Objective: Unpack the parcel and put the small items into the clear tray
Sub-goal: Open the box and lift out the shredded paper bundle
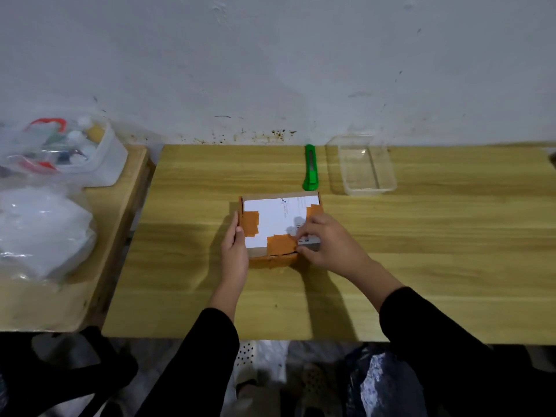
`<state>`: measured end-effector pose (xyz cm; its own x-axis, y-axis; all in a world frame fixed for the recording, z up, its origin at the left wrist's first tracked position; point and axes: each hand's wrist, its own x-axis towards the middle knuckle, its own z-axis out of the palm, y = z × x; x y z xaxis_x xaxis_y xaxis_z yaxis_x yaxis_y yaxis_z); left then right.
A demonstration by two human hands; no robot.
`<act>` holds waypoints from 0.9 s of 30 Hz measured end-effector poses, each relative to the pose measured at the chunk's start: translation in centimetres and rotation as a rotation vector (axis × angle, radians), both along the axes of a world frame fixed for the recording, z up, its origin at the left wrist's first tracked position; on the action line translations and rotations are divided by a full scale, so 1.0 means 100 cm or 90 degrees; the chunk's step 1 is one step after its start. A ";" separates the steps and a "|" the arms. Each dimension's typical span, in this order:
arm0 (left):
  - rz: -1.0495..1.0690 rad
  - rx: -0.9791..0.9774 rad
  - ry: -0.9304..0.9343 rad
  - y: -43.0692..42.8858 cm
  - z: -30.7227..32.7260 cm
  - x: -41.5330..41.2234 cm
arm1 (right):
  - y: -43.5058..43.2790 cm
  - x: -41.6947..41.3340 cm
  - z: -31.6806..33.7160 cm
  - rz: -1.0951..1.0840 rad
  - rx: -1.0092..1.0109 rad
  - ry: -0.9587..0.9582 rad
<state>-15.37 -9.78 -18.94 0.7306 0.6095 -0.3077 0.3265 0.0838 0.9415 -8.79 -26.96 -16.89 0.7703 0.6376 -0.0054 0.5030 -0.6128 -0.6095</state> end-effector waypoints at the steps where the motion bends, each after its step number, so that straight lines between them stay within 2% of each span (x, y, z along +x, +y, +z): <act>1: -0.001 -0.012 0.000 0.001 -0.001 0.000 | 0.005 0.002 0.003 0.038 -0.021 0.008; 4: -0.014 -0.071 0.006 0.011 -0.010 0.002 | 0.015 0.006 0.011 0.103 -0.076 0.026; 9: -0.010 -0.205 0.007 0.021 -0.015 0.000 | 0.024 0.011 0.015 0.136 -0.120 0.013; 12: -0.022 -0.228 -0.007 0.022 -0.013 0.000 | 0.023 0.007 0.012 0.159 -0.134 -0.047; 16: -0.031 -0.246 -0.013 0.025 -0.010 -0.002 | 0.016 -0.003 0.001 0.202 -0.090 -0.176; 21: -0.050 -0.264 -0.019 0.029 -0.009 -0.004 | 0.013 0.000 0.030 0.133 0.011 -0.146; 24: -0.058 -0.221 -0.010 0.027 -0.009 -0.005 | 0.020 0.021 0.069 0.068 0.021 -0.078; 27: -0.078 -0.154 -0.013 0.025 -0.007 -0.005 | 0.041 0.056 0.093 0.004 0.058 -0.092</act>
